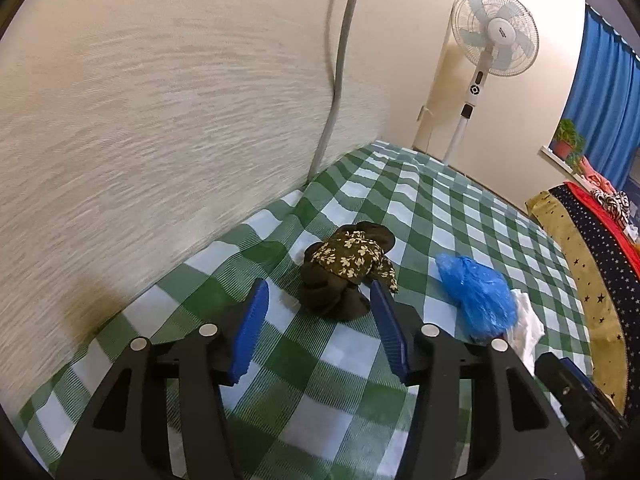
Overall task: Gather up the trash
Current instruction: 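Grasp the dark floral cloth with the left tool while the right tool grasps white tissue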
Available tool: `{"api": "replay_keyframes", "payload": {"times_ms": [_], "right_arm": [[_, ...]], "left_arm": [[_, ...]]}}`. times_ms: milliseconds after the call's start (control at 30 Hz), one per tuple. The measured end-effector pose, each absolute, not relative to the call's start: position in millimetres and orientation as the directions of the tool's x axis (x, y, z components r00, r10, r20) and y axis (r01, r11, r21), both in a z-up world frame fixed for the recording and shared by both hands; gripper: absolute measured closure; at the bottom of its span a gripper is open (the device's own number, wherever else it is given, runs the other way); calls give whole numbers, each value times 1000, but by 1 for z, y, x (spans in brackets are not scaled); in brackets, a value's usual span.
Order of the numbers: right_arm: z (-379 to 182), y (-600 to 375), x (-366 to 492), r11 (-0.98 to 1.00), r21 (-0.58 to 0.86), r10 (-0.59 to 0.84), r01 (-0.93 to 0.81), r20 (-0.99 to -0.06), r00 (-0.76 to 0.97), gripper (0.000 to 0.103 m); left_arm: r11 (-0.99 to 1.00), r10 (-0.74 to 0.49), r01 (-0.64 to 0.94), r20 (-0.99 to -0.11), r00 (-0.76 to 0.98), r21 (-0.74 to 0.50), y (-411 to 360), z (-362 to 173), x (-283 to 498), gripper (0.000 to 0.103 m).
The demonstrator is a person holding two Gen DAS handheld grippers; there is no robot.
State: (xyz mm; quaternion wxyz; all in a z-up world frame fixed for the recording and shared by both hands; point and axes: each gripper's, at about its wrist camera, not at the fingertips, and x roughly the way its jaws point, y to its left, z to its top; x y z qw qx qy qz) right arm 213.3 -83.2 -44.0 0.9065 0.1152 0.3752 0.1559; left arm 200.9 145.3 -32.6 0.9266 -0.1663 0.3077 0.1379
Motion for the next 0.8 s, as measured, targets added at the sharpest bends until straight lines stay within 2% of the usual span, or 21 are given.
{"api": "replay_keyframes", "payload": {"times_ms": [200, 267, 333, 367, 433, 500, 567, 600, 800], "right_arm": [[-49, -83, 229, 935, 308, 347, -177, -684, 642, 36], [-53, -82, 232, 934, 312, 351, -176, -696, 626, 41], [-56, -82, 234, 935, 312, 348, -170, -709, 614, 56], [-57, -82, 234, 934, 313, 350, -171, -713, 608, 60], [-58, -81, 233, 933, 309, 355, -182, -716, 601, 77], [-56, -80, 230, 936, 295, 351, -194, -717, 602, 89], [-55, -80, 226, 940, 279, 339, -196, -722, 604, 100], [-55, -82, 224, 940, 279, 340, -196, -724, 600, 100], [-45, -103, 212, 941, 294, 334, -170, -715, 614, 101]], "left_arm": [[910, 137, -351, -637, 759, -222, 144, -36, 217, 50], [909, 125, -352, -660, 741, -223, 145, -40, 221, 50], [904, 124, -359, -664, 737, -230, 147, -42, 221, 51], [902, 124, -362, -662, 739, -235, 148, -42, 221, 51], [906, 103, -345, -665, 740, -243, 147, -43, 223, 52], [906, 75, -332, -673, 736, -262, 147, -45, 223, 71], [906, 52, -320, -676, 735, -278, 148, -48, 223, 79], [907, 48, -315, -676, 736, -278, 147, -48, 221, 87], [922, 26, -274, -663, 748, -273, 134, -39, 207, 92]]}}
